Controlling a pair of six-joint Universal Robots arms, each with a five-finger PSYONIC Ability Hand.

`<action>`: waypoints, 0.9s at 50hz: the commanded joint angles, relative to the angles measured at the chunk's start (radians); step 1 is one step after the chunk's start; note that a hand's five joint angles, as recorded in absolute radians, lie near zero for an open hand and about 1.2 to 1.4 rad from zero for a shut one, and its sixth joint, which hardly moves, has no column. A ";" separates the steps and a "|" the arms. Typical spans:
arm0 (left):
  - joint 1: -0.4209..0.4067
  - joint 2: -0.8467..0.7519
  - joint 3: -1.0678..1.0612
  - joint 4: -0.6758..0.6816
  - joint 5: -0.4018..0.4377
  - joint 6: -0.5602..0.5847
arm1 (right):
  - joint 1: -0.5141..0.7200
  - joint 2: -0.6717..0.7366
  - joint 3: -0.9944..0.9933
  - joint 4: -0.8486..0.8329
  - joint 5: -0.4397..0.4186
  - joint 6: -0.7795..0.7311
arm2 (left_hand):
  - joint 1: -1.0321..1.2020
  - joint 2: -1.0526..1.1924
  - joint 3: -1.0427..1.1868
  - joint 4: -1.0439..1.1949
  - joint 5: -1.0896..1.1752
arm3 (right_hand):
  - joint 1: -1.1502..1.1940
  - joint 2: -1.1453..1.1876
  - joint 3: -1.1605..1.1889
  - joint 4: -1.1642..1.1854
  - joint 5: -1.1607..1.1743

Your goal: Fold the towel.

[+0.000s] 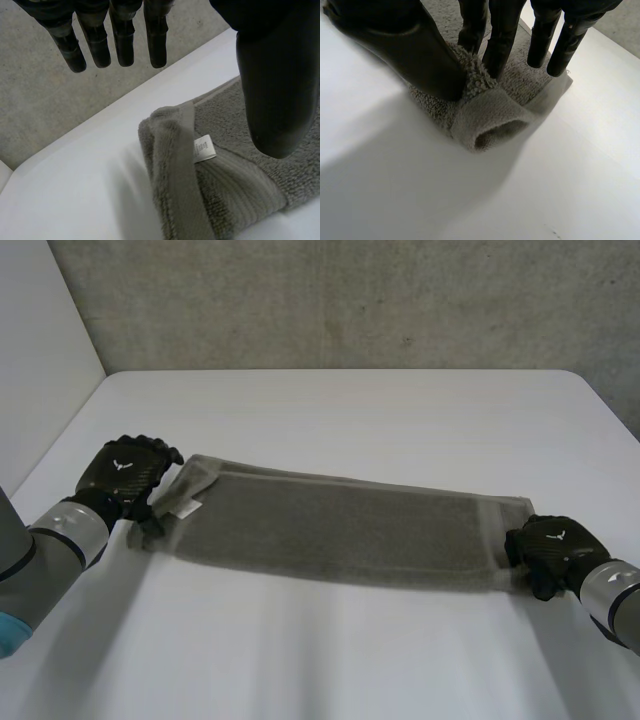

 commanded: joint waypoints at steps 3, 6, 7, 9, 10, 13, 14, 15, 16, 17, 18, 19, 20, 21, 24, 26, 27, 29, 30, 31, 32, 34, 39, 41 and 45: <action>0.001 0.000 -0.001 0.000 0.000 0.000 | -0.085 -0.013 -0.001 0.012 -0.026 -0.017 | -0.067 -0.026 -0.058 -0.066 -0.015 | 0.148 0.102 -0.053 -0.076 0.068; 0.005 0.002 -0.001 0.000 0.000 0.000 | -0.156 -0.017 -0.011 0.023 -0.047 -0.062 | -0.067 -0.026 -0.058 -0.066 -0.015 | 0.148 0.102 -0.053 -0.076 0.068; 0.011 0.002 -0.003 0.000 0.000 0.000 | -0.206 -0.018 -0.023 0.032 -0.056 -0.098 | -0.067 -0.026 -0.058 -0.066 -0.015 | 0.148 0.102 -0.053 -0.076 0.068; 0.017 0.002 -0.004 0.000 0.000 0.000 | -0.260 -0.020 -0.044 0.049 -0.063 -0.140 | -0.067 -0.026 -0.058 -0.066 -0.015 | 0.148 0.102 -0.053 -0.076 0.068; 0.024 0.002 -0.007 0.000 0.000 0.000 | -0.260 -0.020 -0.044 0.049 -0.063 -0.140 | -0.070 -0.029 -0.058 -0.066 -0.017 | 0.148 0.102 -0.053 -0.076 0.068; 0.028 0.003 -0.009 0.000 0.000 0.000 | -0.343 -0.026 -0.113 0.109 -0.066 -0.215 | -0.070 -0.029 -0.058 -0.066 -0.017 | 0.148 0.102 -0.053 -0.076 0.068; 0.028 0.003 -0.009 0.000 0.000 0.000 | -0.360 -0.026 -0.154 0.148 -0.067 -0.243 | -0.073 -0.032 -0.058 -0.066 -0.020 | 0.148 0.102 -0.053 -0.076 0.068; 0.030 0.006 -0.010 0.000 0.000 0.000 | -0.360 -0.020 -0.197 0.184 -0.069 -0.254 | -0.073 -0.032 -0.058 -0.066 -0.020 | 0.148 0.102 -0.053 -0.076 0.068; 0.030 0.006 -0.010 0.000 0.000 0.000 | -0.360 -0.020 -0.198 0.184 -0.069 -0.254 | -0.073 -0.032 -0.058 -0.066 -0.020 | 0.148 0.102 -0.053 -0.076 0.068; 0.031 0.009 -0.010 0.000 0.000 0.000 | -0.355 -0.018 -0.246 0.218 -0.069 -0.252 | -0.073 -0.032 -0.058 -0.066 -0.020 | 0.148 0.102 -0.053 -0.076 0.068; 0.031 0.011 -0.010 0.000 0.000 0.000 | -0.355 -0.018 -0.247 0.218 -0.069 -0.252 | -0.073 -0.032 -0.058 -0.066 -0.020 | 0.148 0.102 -0.053 -0.076 0.068; 0.031 0.011 -0.010 0.000 0.000 0.000 | -0.348 -0.020 -0.291 0.244 -0.064 -0.242 | -0.073 -0.032 -0.058 -0.066 -0.020 | 0.148 0.102 -0.053 -0.076 0.068; 0.031 0.011 -0.010 0.000 -0.002 0.000 | -0.326 -0.027 -0.328 0.261 -0.058 -0.225 | -0.073 -0.032 -0.058 -0.066 -0.020 | 0.148 0.102 -0.053 -0.076 0.068; 0.031 0.011 -0.010 0.000 -0.002 0.000 | -0.326 -0.027 -0.328 0.261 -0.058 -0.225 | -0.073 -0.032 -0.058 -0.066 -0.020 | 0.148 0.102 -0.053 -0.076 0.068; 0.031 0.012 -0.014 0.000 -0.003 0.000 | -0.208 -0.041 -0.399 0.276 -0.052 -0.157 | -0.075 -0.035 -0.058 -0.066 -0.023 | 0.148 0.102 -0.053 -0.076 0.068; 0.030 0.023 -0.017 0.000 -0.005 0.000 | -0.133 -0.050 -0.439 0.276 -0.046 -0.130 | -0.075 -0.035 -0.058 -0.066 -0.023 | 0.148 0.102 -0.053 -0.076 0.068; 0.030 0.023 -0.017 0.000 -0.005 0.000 | -0.049 -0.055 -0.474 0.278 -0.026 -0.107 | -0.075 -0.035 -0.058 -0.066 -0.023 | 0.148 0.102 -0.053 -0.076 0.068; 0.030 0.037 -0.020 -0.002 -0.006 0.000 | 0.030 -0.052 -0.506 0.278 0.009 -0.096 | -0.078 -0.038 -0.058 -0.066 -0.026 | 0.148 0.102 -0.053 -0.076 0.068; 0.030 0.037 -0.020 -0.002 -0.006 0.000 | 0.118 -0.046 -0.540 0.276 0.050 -0.096 | -0.078 -0.038 -0.058 -0.066 -0.026 | 0.148 0.102 -0.053 -0.076 0.068; 0.028 0.044 -0.021 -0.002 -0.008 0.000 | 0.222 -0.035 -0.576 0.272 0.092 -0.097 | -0.078 -0.038 -0.058 -0.066 -0.026 | 0.148 0.102 -0.053 -0.076 0.068; 0.028 0.044 -0.021 -0.002 -0.008 0.000 | 0.223 -0.035 -0.577 0.272 0.092 -0.097 | -0.078 -0.038 -0.058 -0.066 -0.026 | 0.148 0.102 -0.053 -0.076 0.068; 0.028 0.061 -0.032 -0.002 -0.006 0.000 | 0.329 0.000 -0.614 0.268 0.126 -0.096 | -0.096 -0.055 -0.058 -0.066 -0.044 | 0.148 0.102 -0.053 -0.076 0.068; 0.021 0.077 -0.033 -0.002 -0.009 -0.001 | 0.686 0.181 -0.785 0.255 0.206 -0.102 | -0.099 -0.059 -0.058 -0.066 -0.047 | 0.148 0.102 -0.053 -0.076 0.068; 0.019 0.081 -0.035 -0.003 -0.009 -0.002 | 0.745 0.236 -0.820 0.246 0.206 -0.100 | -0.099 -0.059 -0.058 -0.066 -0.047 | 0.148 0.102 -0.053 -0.076 0.068; 0.016 0.089 -0.038 -0.003 -0.012 -0.005 | 0.879 0.399 -0.903 0.216 0.223 -0.102 | -0.099 -0.059 -0.058 -0.066 -0.047 | 0.148 0.102 -0.053 -0.076 0.068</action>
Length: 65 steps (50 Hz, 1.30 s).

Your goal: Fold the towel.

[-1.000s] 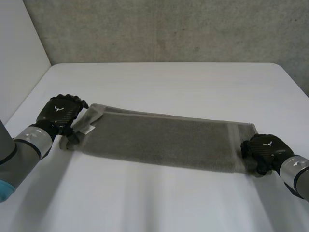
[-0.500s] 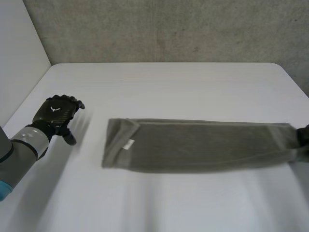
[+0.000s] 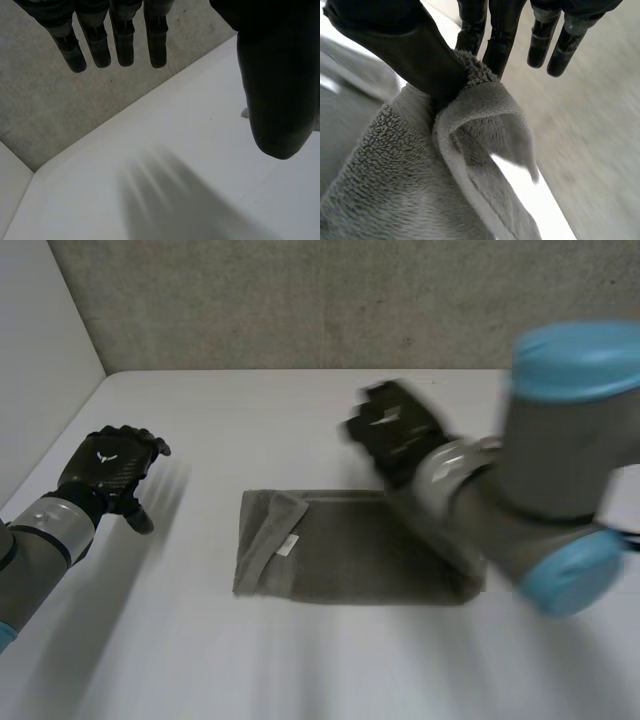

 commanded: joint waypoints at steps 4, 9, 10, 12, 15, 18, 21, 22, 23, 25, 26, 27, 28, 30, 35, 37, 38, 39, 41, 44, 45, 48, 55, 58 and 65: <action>-0.014 0.026 -0.008 -0.008 -0.003 -0.007 | 0.297 0.346 -0.176 -0.043 0.037 -0.013 | -0.100 -0.059 -0.058 -0.066 -0.024 | 0.074 0.091 -0.053 -0.076 0.059; -0.038 0.026 -0.007 -0.007 -0.003 -0.007 | 0.309 0.375 -0.173 -0.053 0.063 -0.044 | -0.103 -0.061 -0.058 -0.066 -0.027 | -1.148 -1.130 -0.053 -0.076 -1.163; -0.046 0.029 -0.002 -0.007 -0.003 -0.007 | 0.311 0.358 -0.169 -0.068 0.075 -0.039 | -0.103 -0.062 -0.058 -0.066 -0.027 | -1.148 -1.130 -0.053 -0.076 -1.163; -0.053 0.030 0.004 -0.007 -0.005 -0.008 | 0.309 0.323 -0.149 -0.093 0.083 -0.031 | -0.103 -0.062 -0.058 -0.066 -0.027 | -1.148 -1.130 -0.053 -0.076 -1.163; -0.070 0.030 0.019 -0.007 -0.005 -0.013 | 0.294 0.219 -0.069 -0.162 0.088 0.002 | -0.106 -0.064 -0.058 -0.066 -0.030 | -1.148 -1.130 -0.053 -0.076 -1.163; -0.107 0.032 0.039 -0.007 -0.005 -0.013 | 0.264 0.115 0.021 -0.222 0.094 0.044 | -0.109 -0.067 -0.058 -0.066 -0.033 | -1.148 -1.130 -0.053 -0.076 -1.163; -0.133 0.032 0.052 -0.007 -0.007 -0.015 | 0.201 0.018 0.110 -0.231 0.092 0.076 | -0.109 -0.067 -0.058 -0.066 -0.033 | -1.148 -1.130 -0.053 -0.076 -1.163; -0.161 0.032 0.061 -0.008 -0.007 -0.021 | 0.201 0.017 0.111 -0.231 0.092 0.076 | -0.109 -0.067 -0.058 -0.066 -0.033 | -1.148 -1.130 -0.053 -0.076 -1.163; -0.188 0.030 0.070 -0.008 -0.007 -0.033 | 0.169 -0.025 0.156 -0.230 0.091 0.093 | -0.109 -0.067 -0.058 -0.066 -0.033 | -1.148 -1.130 -0.053 -0.076 -1.163; -0.217 0.032 0.081 -0.010 -0.011 -0.050 | 0.138 -0.064 0.203 -0.230 0.089 0.108 | -0.109 -0.067 -0.058 -0.066 -0.033 | -1.148 -1.130 -0.053 -0.076 -1.163; -0.246 0.032 0.091 -0.010 -0.022 -0.070 | 0.106 -0.094 0.250 -0.230 0.085 0.125 | -0.106 -0.064 -0.058 -0.066 -0.030 | -1.148 -1.130 -0.053 -0.076 -1.163; -0.247 0.032 0.092 -0.010 -0.022 -0.070 | 0.075 -0.120 0.297 -0.228 0.083 0.145 | -0.106 -0.064 -0.058 -0.066 -0.030 | -1.148 -1.130 -0.053 -0.076 -1.163; -0.276 0.032 0.102 -0.010 -0.037 -0.088 | 0.075 -0.121 0.298 -0.228 0.083 0.145 | -0.106 -0.064 -0.058 -0.066 -0.030 | -1.148 -1.130 -0.053 -0.076 -1.163; -0.303 0.027 0.111 -0.010 -0.054 -0.103 | 0.049 -0.138 0.348 -0.230 0.078 0.166 | -0.106 -0.064 -0.058 -0.066 -0.030 | -1.148 -1.130 -0.053 -0.076 -1.163; -0.374 0.007 0.121 -0.007 -0.082 -0.110 | -0.051 -0.193 0.501 -0.240 0.048 0.215 | -0.094 -0.053 -0.058 -0.066 -0.019 | -1.148 -1.130 -0.053 -0.076 -1.163; -0.386 -0.005 0.119 -0.005 -0.082 -0.110 | -0.094 -0.214 0.557 -0.243 0.017 0.223 | -0.088 -0.047 -0.058 -0.066 -0.013 | -1.148 -1.130 -0.053 -0.076 -1.163; -0.394 -0.019 0.119 -0.004 -0.080 -0.110 | -0.138 -0.226 0.603 -0.245 -0.029 0.229 | -0.080 -0.038 -0.058 -0.066 -0.004 | -1.141 -1.124 -0.053 -0.076 -1.157; -0.394 -0.019 0.119 -0.004 -0.080 -0.110 | -0.170 -0.230 0.635 -0.248 -0.068 0.238 | -0.080 -0.038 -0.058 -0.066 -0.004 | -1.071 -1.053 -0.053 -0.076 -1.086; -0.399 -0.040 0.113 -0.001 -0.082 -0.108 | -0.204 -0.230 0.669 -0.262 -0.111 0.260 | -0.068 -0.026 -0.058 -0.066 0.008 | -1.029 -1.012 -0.053 -0.076 -1.045; -0.400 -0.074 0.107 -0.001 -0.082 -0.105 | -0.246 -0.223 0.718 -0.302 -0.162 0.306 | -0.044 -0.003 -0.058 -0.066 0.031 | -0.973 -0.956 -0.053 -0.076 -0.989; -0.400 -0.074 0.107 -0.001 -0.082 -0.105 | -0.246 -0.223 0.718 -0.302 -0.162 0.306 | -0.044 -0.003 -0.058 -0.066 0.031 | -0.973 -0.956 -0.053 -0.076 -0.988; -0.402 -0.109 0.101 -0.001 -0.083 -0.105 | -0.267 -0.211 0.750 -0.349 -0.178 0.327 | -0.012 0.029 -0.058 -0.066 0.064 | -0.929 -0.912 -0.053 -0.076 -0.945; -0.397 -0.175 0.058 0.002 -0.160 -0.104 | -0.307 -0.157 0.782 -0.400 -0.182 0.324 | -0.003 0.038 -0.058 -0.066 0.072 | -0.744 -0.727 -0.053 -0.076 -0.759; -0.397 -0.178 0.042 0.004 -0.188 -0.104 | -0.330 -0.153 0.790 -0.414 -0.184 0.324 | -0.003 0.038 -0.058 -0.066 0.072 | -0.665 -0.647 -0.053 -0.076 -0.680; -0.396 -0.181 -0.007 0.008 -0.224 -0.104 | -0.339 -0.130 0.796 -0.461 -0.192 0.323 | -0.003 0.038 -0.058 -0.066 0.072 | -0.465 -0.448 -0.053 -0.076 -0.481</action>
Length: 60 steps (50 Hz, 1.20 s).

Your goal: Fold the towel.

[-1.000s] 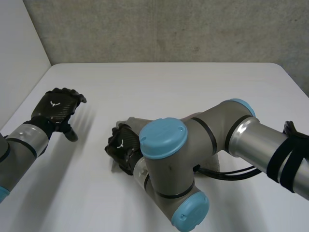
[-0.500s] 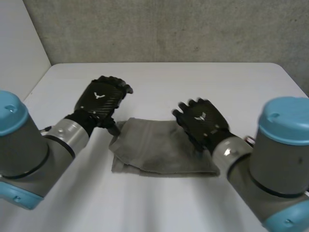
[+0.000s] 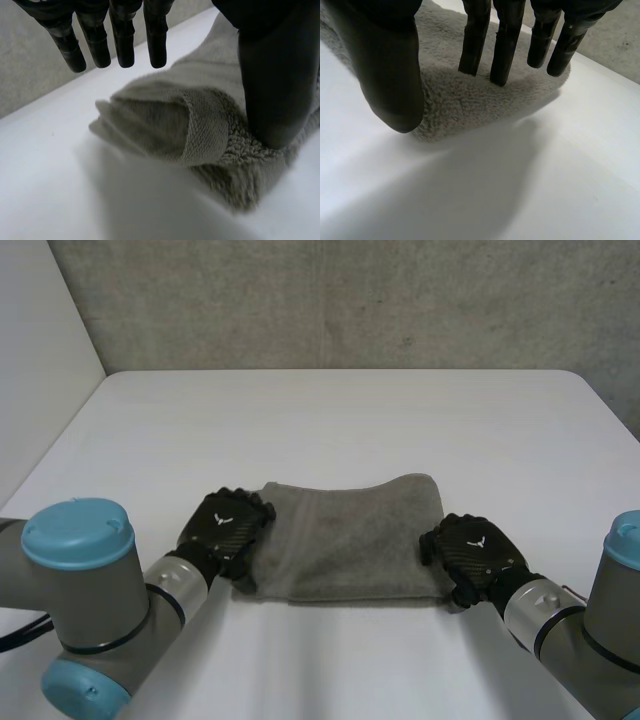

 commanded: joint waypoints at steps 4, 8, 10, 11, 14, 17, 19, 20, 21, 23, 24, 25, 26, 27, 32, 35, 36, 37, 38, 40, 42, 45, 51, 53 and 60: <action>0.006 0.001 -0.054 0.004 -0.036 -0.001 | -0.007 0.044 -0.005 -0.049 -0.004 -0.004 | -0.003 0.021 -0.058 -0.066 0.011 | 0.217 0.225 -0.053 -0.076 0.215; 0.012 0.018 -0.066 0.000 -0.041 -0.005 | -0.010 0.049 -0.007 -0.049 -0.004 -0.004 | -0.006 0.019 -0.058 -0.066 0.008 | 0.423 0.431 -0.053 -0.076 0.421; 0.014 0.030 -0.069 -0.005 -0.041 -0.011 | -0.020 0.047 -0.005 -0.046 -0.009 -0.001 | -0.009 0.016 -0.058 -0.066 0.005 | 0.668 0.676 -0.053 -0.076 0.667; 0.014 0.044 -0.074 -0.009 -0.041 -0.016 | -0.020 0.047 -0.005 -0.046 -0.009 -0.001 | -0.012 0.013 -0.058 -0.066 0.002 | 0.670 0.677 -0.053 -0.076 0.668; 0.012 0.066 -0.092 -0.011 -0.041 -0.018 | -0.029 0.046 -0.001 -0.040 -0.009 -0.001 | -0.012 0.013 -0.058 -0.066 0.002 | 0.683 0.691 -0.053 -0.076 0.682; 0.005 0.093 -0.110 -0.011 -0.041 -0.018 | -0.030 0.044 0.004 -0.037 -0.006 0.000 | -0.015 0.010 -0.058 -0.066 -0.001 | 0.683 0.691 -0.053 -0.076 0.682; 0.002 0.107 -0.116 -0.011 -0.041 -0.018 | -0.032 0.044 0.004 -0.032 -0.006 -0.003 | -0.018 0.007 -0.058 -0.066 -0.004 | 0.683 0.691 -0.053 -0.076 0.682; 0.001 0.107 -0.117 -0.011 -0.041 -0.018 | -0.035 0.040 0.004 -0.016 -0.010 -0.004 | -0.018 0.007 -0.058 -0.066 -0.004 | 0.683 0.691 -0.053 -0.076 0.682; 0.000 0.121 -0.123 -0.011 -0.041 -0.018 | -0.035 0.040 0.004 -0.015 -0.010 -0.004 | -0.021 0.004 -0.058 -0.066 -0.007 | 0.683 0.691 -0.053 -0.076 0.682; 0.001 0.138 -0.129 -0.011 -0.043 -0.016 | -0.067 0.032 -0.001 0.047 -0.026 -0.016 | -0.027 -0.002 -0.058 -0.066 -0.013 | 0.683 0.691 -0.053 -0.076 0.682; 0.003 0.162 -0.135 -0.011 -0.047 -0.018 | -0.067 0.032 -0.001 0.047 -0.026 -0.016 | -0.035 -0.011 -0.058 -0.066 -0.022 | 0.683 0.691 -0.053 -0.076 0.682; 0.011 0.190 -0.141 -0.011 -0.053 -0.018 | -0.096 0.020 -0.007 0.079 -0.039 -0.033 | -0.044 -0.020 -0.058 -0.066 -0.030 | 0.683 0.691 -0.053 -0.076 0.682; 0.011 0.190 -0.141 -0.011 -0.053 -0.018 | -0.127 -0.007 -0.012 0.110 -0.059 -0.065 | -0.044 -0.020 -0.058 -0.066 -0.030 | 0.683 0.691 -0.053 -0.076 0.682; 0.015 0.213 -0.149 -0.011 -0.058 -0.018 | -0.127 -0.008 -0.012 0.110 -0.059 -0.065 | -0.056 -0.031 -0.058 -0.066 -0.042 | 0.683 0.691 -0.053 -0.076 0.682; 0.073 0.254 -0.167 -0.011 -0.050 -0.015 | -0.218 -0.077 -0.070 0.219 -0.104 -0.185 | -0.115 -0.090 -0.058 -0.066 -0.101 | 0.683 0.691 -0.053 -0.076 0.682; 0.121 0.273 -0.161 -0.009 -0.043 -0.014 | -0.205 -0.094 -0.153 0.290 -0.102 -0.219 | -0.141 -0.116 -0.058 -0.066 -0.127 | 0.683 0.691 -0.053 -0.076 0.682; 0.135 0.274 -0.150 -0.011 -0.043 -0.014 | -0.166 -0.100 -0.198 0.320 -0.102 -0.214 | -0.156 -0.131 -0.058 -0.066 -0.142 | 0.683 0.691 -0.053 -0.076 0.682; 0.135 0.274 -0.150 -0.011 -0.043 -0.014 | -0.111 -0.101 -0.252 0.342 -0.101 -0.205 | -0.156 -0.131 -0.058 -0.066 -0.142 | 0.683 0.691 -0.053 -0.076 0.682; 0.141 0.274 -0.141 -0.011 -0.043 -0.014 | -0.110 -0.101 -0.252 0.342 -0.101 -0.205 | -0.156 -0.131 -0.058 -0.066 -0.142 | 0.683 0.691 -0.053 -0.076 0.682; 0.137 0.274 -0.127 -0.011 -0.043 -0.016 | -0.064 -0.101 -0.302 0.362 -0.101 -0.187 | -0.156 -0.131 -0.058 -0.066 -0.142 | 0.683 0.691 -0.053 -0.076 0.682; 0.132 0.274 -0.115 -0.011 -0.044 -0.018 | 0.026 -0.080 -0.384 0.377 -0.095 -0.148 | -0.156 -0.131 -0.058 -0.066 -0.142 | 0.683 0.691 -0.053 -0.076 0.682; 0.129 0.274 -0.095 -0.009 -0.047 -0.019 | 0.158 -0.030 -0.462 0.382 -0.069 -0.124 | -0.156 -0.131 -0.058 -0.066 -0.142 | 0.683 0.691 -0.053 -0.076 0.682; 0.121 0.274 -0.071 -0.008 -0.050 -0.024 | 0.381 0.061 -0.544 0.394 0.011 -0.125 | -0.159 -0.134 -0.058 -0.066 -0.145 | 0.683 0.691 -0.053 -0.076 0.682; 0.121 0.274 -0.069 -0.008 -0.050 -0.030 | 0.474 0.116 -0.556 0.393 0.029 -0.125 | -0.156 -0.131 -0.058 -0.066 -0.142 | 0.683 0.691 -0.053 -0.076 0.682; 0.123 0.276 -0.060 -0.008 -0.050 -0.093 | 0.583 0.214 -0.556 0.390 0.042 -0.124 | -0.156 -0.131 -0.058 -0.066 -0.142 | 0.683 0.691 -0.053 -0.076 0.682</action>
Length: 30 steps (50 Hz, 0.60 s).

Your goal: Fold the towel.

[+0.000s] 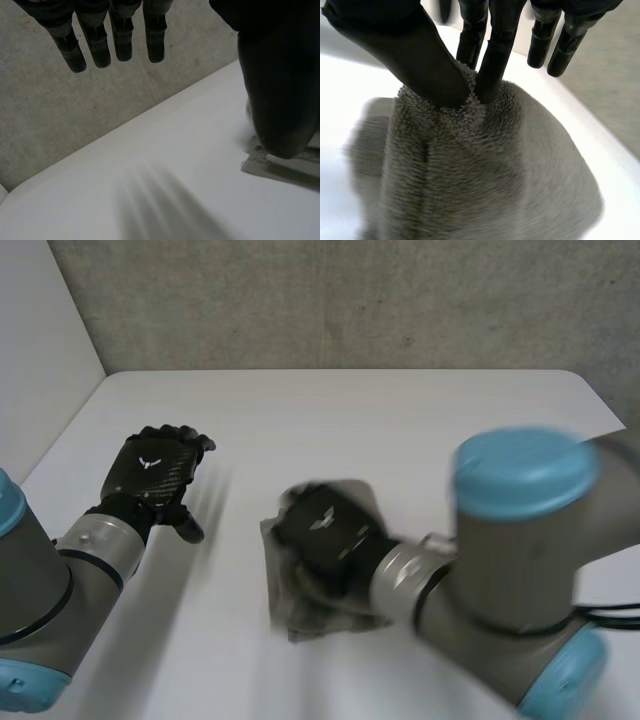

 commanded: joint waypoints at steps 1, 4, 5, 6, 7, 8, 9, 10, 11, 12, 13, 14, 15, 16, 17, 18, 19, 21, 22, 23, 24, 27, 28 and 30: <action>0.000 0.001 0.007 -0.001 0.000 -0.050 | 0.119 0.112 0.002 -0.007 0.027 -0.005 | -0.102 -0.061 -0.058 -0.066 -0.043 | 0.117 0.067 -0.053 -0.076 0.087; -0.005 0.001 0.013 -0.001 0.001 -0.062 | 0.116 0.113 0.005 -0.009 0.044 -0.003 | -0.105 -0.064 -0.058 -0.066 -0.046 | -0.289 -0.339 -0.053 -0.076 -0.319; -0.008 0.001 0.021 -0.001 0.001 -0.066 | 0.116 0.113 0.005 -0.009 0.044 -0.003 | -0.102 -0.061 -0.058 -0.066 -0.043 | -0.293 -0.343 -0.053 -0.076 -0.323; -0.008 0.001 0.021 -0.001 0.001 -0.066 | 0.114 0.099 0.014 -0.009 0.063 0.000 | -0.102 -0.061 -0.058 -0.066 -0.043 | -0.955 -1.006 -0.053 -0.076 -0.985; -0.017 0.001 0.030 -0.001 0.001 -0.069 | 0.114 0.099 0.014 -0.009 0.064 0.000 | -0.105 -0.064 -0.058 -0.066 -0.046 | -0.962 -1.012 -0.053 -0.076 -0.992; -0.031 0.001 0.044 -0.001 0.000 -0.079 | 0.113 0.072 0.023 -0.009 0.089 0.011 | -0.105 -0.064 -0.058 -0.066 -0.046 | -1.105 -1.155 -0.053 -0.076 -1.134; -0.031 0.001 0.044 -0.001 0.000 -0.079 | 0.111 0.030 0.035 -0.010 0.105 0.027 | -0.105 -0.064 -0.058 -0.066 -0.046 | -1.105 -1.155 -0.053 -0.076 -1.134; -0.046 0.001 0.059 -0.002 -0.003 -0.092 | 0.111 0.030 0.036 -0.010 0.105 0.028 | -0.102 -0.061 -0.058 -0.066 -0.043 | -1.105 -1.155 -0.053 -0.076 -1.134; -0.060 -0.002 0.074 -0.002 -0.005 -0.109 | 0.101 -0.011 0.049 -0.018 0.110 0.053 | -0.105 -0.064 -0.058 -0.066 -0.046 | -1.105 -1.155 -0.053 -0.076 -1.134; -0.060 -0.002 0.074 -0.002 -0.005 -0.109 | 0.079 -0.048 0.063 -0.027 0.105 0.082 | -0.105 -0.064 -0.058 -0.066 -0.046 | -1.105 -1.155 -0.053 -0.076 -1.134; -0.073 -0.005 0.091 -0.002 -0.006 -0.132 | 0.079 -0.048 0.063 -0.027 0.105 0.083 | -0.102 -0.061 -0.058 -0.066 -0.043 | -1.105 -1.155 -0.053 -0.076 -1.134; -0.074 -0.005 0.091 -0.002 -0.006 -0.132 | 0.050 -0.079 0.075 -0.032 0.099 0.113 | -0.102 -0.061 -0.058 -0.066 -0.043 | -1.105 -1.155 -0.053 -0.076 -1.134; -0.086 -0.010 0.110 -0.004 -0.006 -0.160 | 0.050 -0.079 0.075 -0.032 0.099 0.113 | -0.102 -0.061 -0.058 -0.066 -0.043 | -1.105 -1.155 -0.053 -0.076 -1.134; -0.100 -0.013 0.129 -0.005 -0.006 -0.189 | 0.019 -0.111 0.086 -0.030 0.099 0.139 | -0.096 -0.056 -0.058 -0.066 -0.037 | -1.105 -1.155 -0.053 -0.076 -1.134; -0.100 -0.013 0.130 -0.005 -0.006 -0.189 | -0.010 -0.142 0.094 -0.027 0.103 0.158 | -0.096 -0.056 -0.058 -0.066 -0.037 | -1.105 -1.155 -0.053 -0.076 -1.134; -0.113 -0.016 0.146 -0.010 -0.008 -0.221 | -0.010 -0.142 0.094 -0.027 0.104 0.158 | -0.093 -0.053 -0.058 -0.066 -0.034 | -1.105 -1.155 -0.053 -0.076 -1.134; -0.130 -0.022 0.159 -0.018 -0.006 -0.249 | -0.034 -0.166 0.097 -0.024 0.107 0.173 | -0.091 -0.050 -0.058 -0.066 -0.031 | -1.105 -1.155 -0.053 -0.076 -1.134; -0.146 -0.031 0.165 -0.028 -0.006 -0.269 | -0.058 -0.185 0.103 -0.023 0.105 0.184 | -0.088 -0.047 -0.058 -0.066 -0.028 | -1.105 -1.155 -0.053 -0.076 -1.134; -0.161 -0.039 0.165 -0.042 -0.008 -0.281 | -0.079 -0.193 0.109 -0.023 0.105 0.187 | -0.085 -0.044 -0.058 -0.066 -0.026 | -1.105 -1.155 -0.053 -0.076 -1.134; -0.161 -0.039 0.165 -0.042 -0.008 -0.281 | -0.102 -0.194 0.117 -0.024 0.104 0.187 | -0.085 -0.044 -0.058 -0.066 -0.026 | -1.105 -1.155 -0.053 -0.076 -1.134; -0.181 -0.045 0.162 -0.059 -0.008 -0.290 | -0.102 -0.194 0.117 -0.024 0.104 0.187 | -0.082 -0.041 -0.058 -0.066 -0.023 | -1.105 -1.155 -0.053 -0.076 -1.134; -0.215 -0.053 0.144 -0.084 -0.011 -0.292 | -0.148 -0.188 0.128 -0.023 0.104 0.189 | -0.079 -0.038 -0.058 -0.066 -0.020 | -1.105 -1.155 -0.053 -0.076 -1.134; -0.215 -0.053 0.143 -0.084 -0.011 -0.292 | -0.153 -0.171 0.131 -0.023 0.102 0.189 | -0.079 -0.038 -0.058 -0.066 -0.020 | -1.105 -1.155 -0.053 -0.076 -1.134; -0.227 -0.068 0.116 -0.085 -0.017 -0.287 | -0.153 -0.139 0.132 -0.023 0.102 0.192 | -0.076 -0.035 -0.058 -0.066 -0.017 | -1.105 -1.155 -0.053 -0.076 -1.134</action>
